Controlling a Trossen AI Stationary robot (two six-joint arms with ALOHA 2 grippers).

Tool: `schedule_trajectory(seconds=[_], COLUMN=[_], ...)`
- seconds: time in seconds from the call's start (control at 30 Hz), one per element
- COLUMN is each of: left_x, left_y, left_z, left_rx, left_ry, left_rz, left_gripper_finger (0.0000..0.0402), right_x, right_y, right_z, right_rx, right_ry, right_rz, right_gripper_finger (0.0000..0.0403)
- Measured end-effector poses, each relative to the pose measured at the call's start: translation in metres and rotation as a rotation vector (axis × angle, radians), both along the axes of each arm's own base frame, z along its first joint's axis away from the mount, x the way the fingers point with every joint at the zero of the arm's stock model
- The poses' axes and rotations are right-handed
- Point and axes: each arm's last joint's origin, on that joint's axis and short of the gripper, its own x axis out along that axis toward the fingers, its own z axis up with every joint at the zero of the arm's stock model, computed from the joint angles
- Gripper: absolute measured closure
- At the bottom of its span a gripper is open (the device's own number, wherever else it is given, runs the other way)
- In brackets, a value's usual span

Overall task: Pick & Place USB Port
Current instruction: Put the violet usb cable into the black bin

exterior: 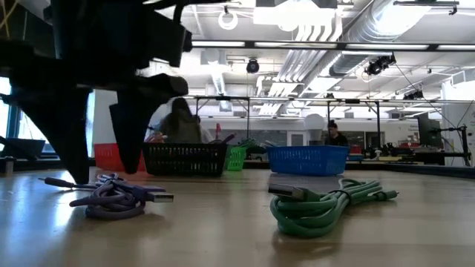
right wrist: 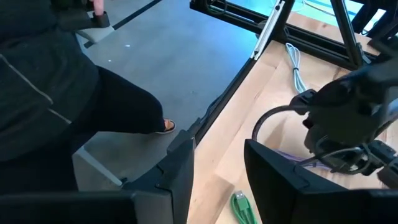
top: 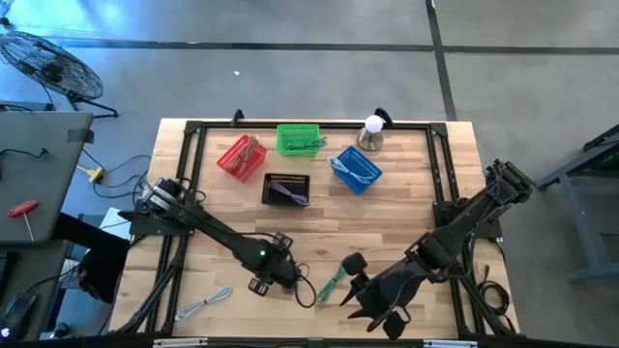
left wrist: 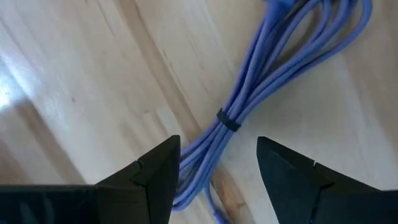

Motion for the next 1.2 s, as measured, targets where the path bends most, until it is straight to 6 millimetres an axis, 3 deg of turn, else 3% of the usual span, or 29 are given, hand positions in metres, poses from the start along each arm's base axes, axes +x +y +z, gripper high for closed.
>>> schedule_trajectory(seconds=[0.23,0.47,0.57,0.7,0.93,1.1,1.2], left_x=[0.013,0.022,0.025,0.027,0.028,0.025,0.026], left_y=[0.003,0.02,0.026,0.033,0.035,0.031,0.029], left_z=[-0.011,-0.021,-0.02,-0.018,-0.017,0.0,0.034], left_rx=[-0.064,-0.127,-0.131,-0.155,-0.17,-0.09,0.029], left_ry=[-0.014,0.048,0.039,0.033,0.024,-0.031,-0.146], left_rz=[0.018,0.071,0.133,0.202,0.307,0.338,0.365], left_gripper_finger=[0.0197,0.0204,0.0247,0.0365,0.0387,0.0392,0.0394], right_x=[0.0,-0.002,-0.004,-0.005,-0.009,-0.015,-0.019], right_y=[0.0,0.001,0.003,0.005,0.009,0.016,0.02], right_z=[0.0,-0.001,-0.001,-0.001,-0.002,-0.002,-0.002], right_rx=[0.001,0.012,0.009,0.005,-0.019,-0.044,-0.077], right_ry=[0.001,0.021,0.024,0.024,0.012,-0.008,-0.033], right_rz=[-0.001,-0.009,-0.001,0.005,0.022,0.018,0.011], right_gripper_finger=[0.027,0.027,0.027,0.027,0.027,0.027,0.027])
